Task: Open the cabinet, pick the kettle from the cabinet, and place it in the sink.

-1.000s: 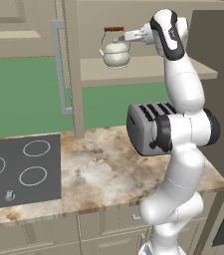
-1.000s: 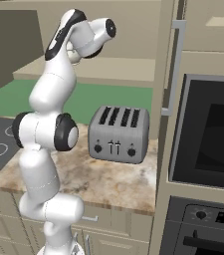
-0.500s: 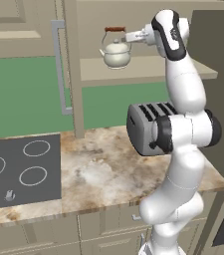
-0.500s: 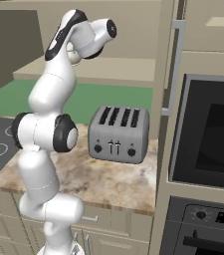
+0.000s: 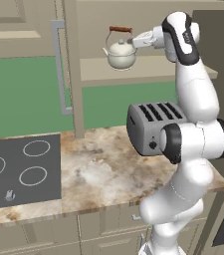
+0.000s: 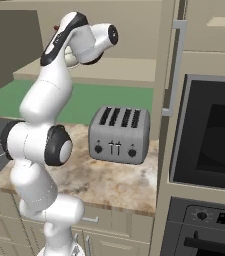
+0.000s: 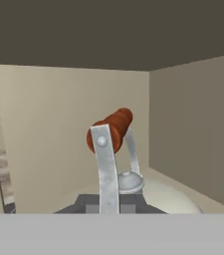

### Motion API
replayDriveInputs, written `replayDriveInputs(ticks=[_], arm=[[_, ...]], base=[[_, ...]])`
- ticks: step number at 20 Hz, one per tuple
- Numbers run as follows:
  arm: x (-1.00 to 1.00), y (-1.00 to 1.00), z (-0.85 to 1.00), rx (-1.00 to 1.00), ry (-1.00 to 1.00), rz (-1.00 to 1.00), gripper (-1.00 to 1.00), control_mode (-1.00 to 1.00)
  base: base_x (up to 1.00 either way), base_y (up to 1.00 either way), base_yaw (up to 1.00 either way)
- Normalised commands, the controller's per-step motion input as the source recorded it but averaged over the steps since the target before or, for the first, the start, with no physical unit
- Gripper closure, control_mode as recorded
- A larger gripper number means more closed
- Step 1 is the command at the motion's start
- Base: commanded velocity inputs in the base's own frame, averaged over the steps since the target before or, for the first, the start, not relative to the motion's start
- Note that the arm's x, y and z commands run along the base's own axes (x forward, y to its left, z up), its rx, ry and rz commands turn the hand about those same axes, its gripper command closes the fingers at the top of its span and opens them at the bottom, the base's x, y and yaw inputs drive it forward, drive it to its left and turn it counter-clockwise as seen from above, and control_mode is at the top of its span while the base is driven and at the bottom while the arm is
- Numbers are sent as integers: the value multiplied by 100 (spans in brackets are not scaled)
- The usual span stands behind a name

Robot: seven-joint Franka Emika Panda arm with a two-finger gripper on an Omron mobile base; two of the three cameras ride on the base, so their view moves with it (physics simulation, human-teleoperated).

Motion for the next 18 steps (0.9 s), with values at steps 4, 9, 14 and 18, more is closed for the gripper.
replayDriveInputs(ticks=[4, 9, 14, 18], arm=[[-64, -1, 0, 1, -9, -3, 100, -100], [-65, -1, 5, 2, 0, -7, 100, -100], [-64, -2, 6, 0, 0, -6, 100, -100], [-70, -4, 2, 1, 0, 0, 100, -100]], base=[[0, 0, 0], [0, 0, 0], [0, 0, 0], [0, 0, 0]])
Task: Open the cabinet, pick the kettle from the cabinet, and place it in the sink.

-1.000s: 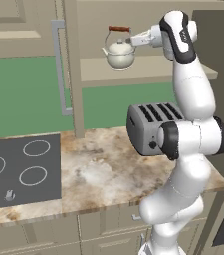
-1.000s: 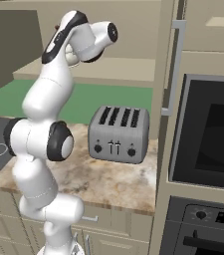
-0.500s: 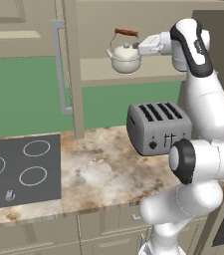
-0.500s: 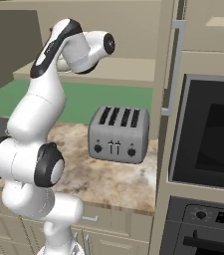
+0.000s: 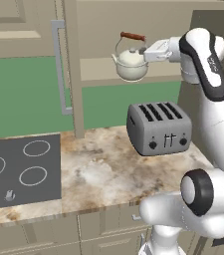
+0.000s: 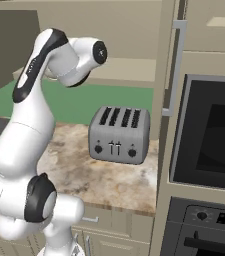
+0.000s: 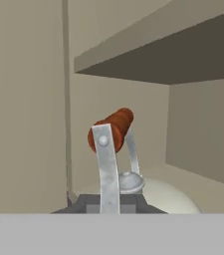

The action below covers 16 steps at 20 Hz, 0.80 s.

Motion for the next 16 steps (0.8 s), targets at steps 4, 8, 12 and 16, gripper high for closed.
replayDriveInputs(ticks=[4, 8, 12, 16], arm=[[-72, -7, 0, 0, -1, 0, 100, -100], [-72, -5, 0, 1, -1, 0, 100, -100], [-71, -12, 0, 4, -2, 0, 100, -100], [-72, -6, -1, 0, -1, 1, 100, -100]], base=[[0, 0, 0], [0, 0, 0], [0, 0, 0], [0, 0, 0]])
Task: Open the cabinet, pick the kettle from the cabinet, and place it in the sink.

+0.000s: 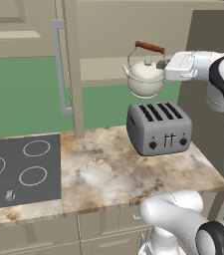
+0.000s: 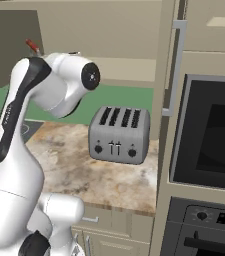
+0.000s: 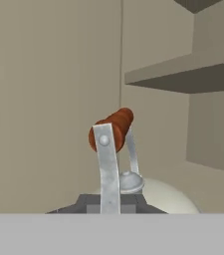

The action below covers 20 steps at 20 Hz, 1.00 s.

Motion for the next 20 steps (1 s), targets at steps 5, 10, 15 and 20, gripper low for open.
replayDriveInputs(ticks=[5, 10, 15, 20], arm=[[-68, -2, -6, 1, 0, 5, 100, -100], [-60, -4, -28, 0, 2, 7, 100, -100], [-31, -13, -43, 0, 8, 7, 100, -100], [-25, -1, -42, 0, 4, 3, 100, -100]], base=[[0, 0, 0], [0, 0, 0], [0, 0, 0], [0, 0, 0]])
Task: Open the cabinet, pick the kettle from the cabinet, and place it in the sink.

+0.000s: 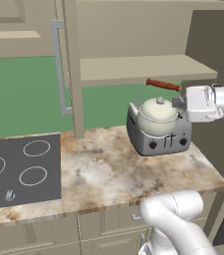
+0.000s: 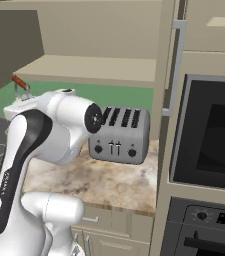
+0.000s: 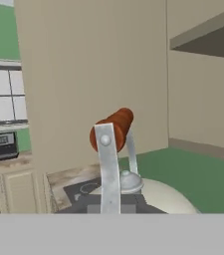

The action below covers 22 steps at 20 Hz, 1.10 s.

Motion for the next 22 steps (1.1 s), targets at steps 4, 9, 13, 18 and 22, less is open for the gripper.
replayDriveInputs(ticks=[4, 9, 13, 18, 22], arm=[[-15, 0, -42, 1, 14, 0, 100, -100], [-5, 2, -42, 1, 10, 0, 100, -100], [-2, 1, -35, 0, 11, 0, 100, -100], [0, 0, -2, 0, 1, 0, 100, -100], [0, 0, 0, 0, 0, 0, 100, -100]], base=[[0, 0, 0], [0, 0, 0], [0, 0, 0], [0, 0, 0], [0, 0, 0]])
